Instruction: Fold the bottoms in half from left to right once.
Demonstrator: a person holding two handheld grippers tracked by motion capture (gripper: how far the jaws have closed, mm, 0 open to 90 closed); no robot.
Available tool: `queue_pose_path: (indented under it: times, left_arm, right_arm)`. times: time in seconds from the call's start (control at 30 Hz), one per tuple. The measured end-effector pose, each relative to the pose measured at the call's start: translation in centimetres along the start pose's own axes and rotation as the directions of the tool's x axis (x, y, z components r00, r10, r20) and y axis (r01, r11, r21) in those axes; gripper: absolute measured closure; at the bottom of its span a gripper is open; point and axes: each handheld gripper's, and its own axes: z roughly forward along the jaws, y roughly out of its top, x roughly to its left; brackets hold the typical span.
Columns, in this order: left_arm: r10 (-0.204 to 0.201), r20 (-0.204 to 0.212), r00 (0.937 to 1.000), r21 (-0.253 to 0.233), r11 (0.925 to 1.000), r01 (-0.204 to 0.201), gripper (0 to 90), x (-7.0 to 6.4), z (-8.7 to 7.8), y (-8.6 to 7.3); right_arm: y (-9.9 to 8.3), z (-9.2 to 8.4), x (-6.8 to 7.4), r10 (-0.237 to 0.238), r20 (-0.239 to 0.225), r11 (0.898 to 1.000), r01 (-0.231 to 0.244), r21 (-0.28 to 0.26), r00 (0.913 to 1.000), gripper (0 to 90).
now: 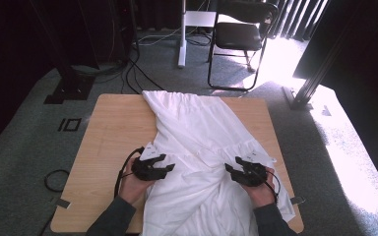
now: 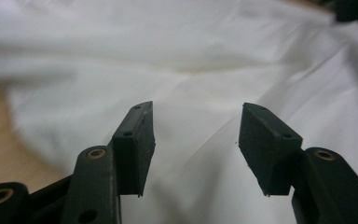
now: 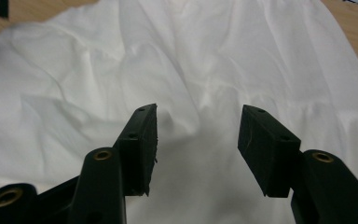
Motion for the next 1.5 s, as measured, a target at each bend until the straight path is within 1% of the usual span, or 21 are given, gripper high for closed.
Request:
queue_pose_path:
  times: [0.13, 0.17, 0.27, 0.37, 0.47, 0.57, 0.63, 0.7, 0.73, 0.77, 0.8, 0.83, 0.9, 1.0, 1.1, 1.2, 1.23, 1.33, 1.4, 1.47, 1.5]
  left_arm:
    - [-0.072, -0.041, 0.9965, 0.019, 0.9971, 0.073, 40.3, 1.6, -0.8, -2.8]
    - [-0.072, -0.041, 0.9965, 0.019, 0.9971, 0.073, 39.1, 1.6, -0.8, -2.8]
    - [-0.151, -0.035, 0.9879, 0.03, 0.9879, 0.152, 37.7, 2.7, -1.8, -4.7]
    - [-0.168, -0.027, 0.9855, 0.049, 0.9844, 0.169, 36.8, 2.8, -2.0, -5.6]
    - [-0.189, 0.015, 0.9819, 0.095, 0.9778, 0.187, 36.7, 2.5, -1.6, -6.8]
    - [-0.183, 0.028, 0.9827, 0.104, 0.9783, 0.179, 37.4, 2.2, -1.0, -7.2]
    - [-0.184, 0.084, 0.9794, 0.1, 0.9794, 0.175, 41.8, 1.8, -0.4, -6.9]
    - [-0.189, 0.134, 0.9728, 0.106, 0.9787, 0.175, 50.0, 1.4, 0.1, -6.7]
    - [-0.18, 0.158, 0.9708, 0.121, 0.9793, 0.162, 59.2, 1.2, 0.4, -6.6]
    - [-0.18, 0.158, 0.9708, 0.121, 0.9793, 0.162, 68.2, 1.2, 0.4, -6.6]
    - [-0.18, 0.158, 0.9708, 0.121, 0.9793, 0.162, 68.2, 1.2, 0.4, -6.6]
    - [-0.148, 0.163, 0.9755, 0.129, 0.9834, 0.127, 85.7, 0.8, 1.0, -6.1]
    - [-0.165, 0.16, 0.9734, 0.093, 0.9841, 0.151, 87.8, 1.2, 0.2, -5.8]
    - [-0.154, 0.12, 0.9808, 0.033, 0.988, 0.151, 88.2, 1.9, -2.3, -5.2]
    - [-0.143, 0.036, 0.9891, -0.041, 0.9887, 0.144, 88.5, 2.9, -6.0, -4.4]
    - [-0.145, 0.018, 0.9892, -0.059, 0.9875, 0.146, 88.5, 3.3, -7.1, -4.1]
    - [-0.134, -0.056, 0.9894, -0.112, 0.9855, 0.127, 88.6, 4.0, -10.1, -3.2]
    - [-0.135, -0.059, 0.9891, -0.127, 0.9837, 0.127, 88.5, 4.1, -11.0, -2.5]
    - [-0.097, -0.069, 0.9929, -0.091, 0.9917, 0.09, 88.4, 3.4, -10.3, -1.5]
    - [-0.086, -0.061, 0.9944, -0.086, 0.993, 0.081, 88.4, 3.0, -9.8, -1.2]
    - [-0.071, -0.012, 0.9974, -0.096, 0.993, 0.07, 88.3, 2.0, -9.1, -0.5]
  right_arm:
    - [1.2, 1.6, 0.8, 0.004, -0.019, 0.999, -0.003, 0.034, 0.9998, 40.7]
    - [1.2, 1.6, 0.8, 0.004, -0.019, 0.999, -0.003, 0.034, 0.9998, 40.7]
    - [1.2, 3.0, 1.3, 0.004, -0.031, 0.996, -0.001, 0.089, 0.9995, 35.7]
    - [0.9, 3.4, 1.3, 0.021, -0.034, 0.994, -0.017, 0.112, 0.9992, 35.9]
    - [0.0, 3.9, 1.2, 0.051, -0.052, 0.987, -0.042, 0.156, 0.9974, 34.6]
    - [-0.3, 4.1, 1.3, 0.059, -0.072, 0.984, -0.046, 0.175, 0.9957, 37.5]
    - [-0.6, 4.1, 1.7, 0.042, -0.096, 0.981, -0.022, 0.193, 0.9946, 63.6]
    - [-0.5, 3.9, 2.0, 0.024, -0.104, 0.981, -0.003, 0.195, 0.9943, 79.3]
    - [-0.4, 3.8, 2.2, 0.014, -0.103, 0.982, 0.006, 0.19, 0.9946, 83.5]
    - [-0.4, 3.8, 2.2, 0.014, -0.103, 0.982, 0.006, 0.19, 0.9946, 83.5]
    - [-0.3, 3.7, 2.3, 0.012, -0.11, 0.983, 0.008, 0.182, 0.9939, 85.2]
    - [0.1, 3.2, 2.5, -0.002, -0.111, 0.987, 0.02, 0.162, 0.9938, 86.0]
    - [0.5, 2.5, 2.6, -0.014, -0.107, 0.99, 0.028, 0.136, 0.9942, 86.0]
    - [1.2, 1.4, 2.3, -0.018, -0.093, 0.996, 0.027, 0.091, 0.9955, 86.2]
    - [1.8, 0.7, 2.2, -0.02, -0.09, 0.997, 0.027, 0.068, 0.9958, 86.4]
    - [1.9, 0.5, 2.4, -0.025, -0.091, 0.998, 0.03, 0.06, 0.9955, 86.5]
    - [2.1, 0.3, 3.2, -0.043, -0.11, 0.998, 0.048, 0.044, 0.993, 86.6]
    - [2.4, 0.2, 3.6, -0.055, -0.12, 0.998, 0.059, 0.03, 0.9912, 86.6]
    - [2.8, -0.2, 3.7, -0.063, -0.106, 0.998, 0.065, 0.016, 0.9923, 86.6]
    - [3.0, -0.9, 3.1, -0.049, -0.095, 0.999, 0.05, -0.002, 0.9942, 86.6]
    - [3.2, -1.5, 2.7, -0.044, -0.087, 0.999, 0.043, -0.019, 0.9953, 86.6]
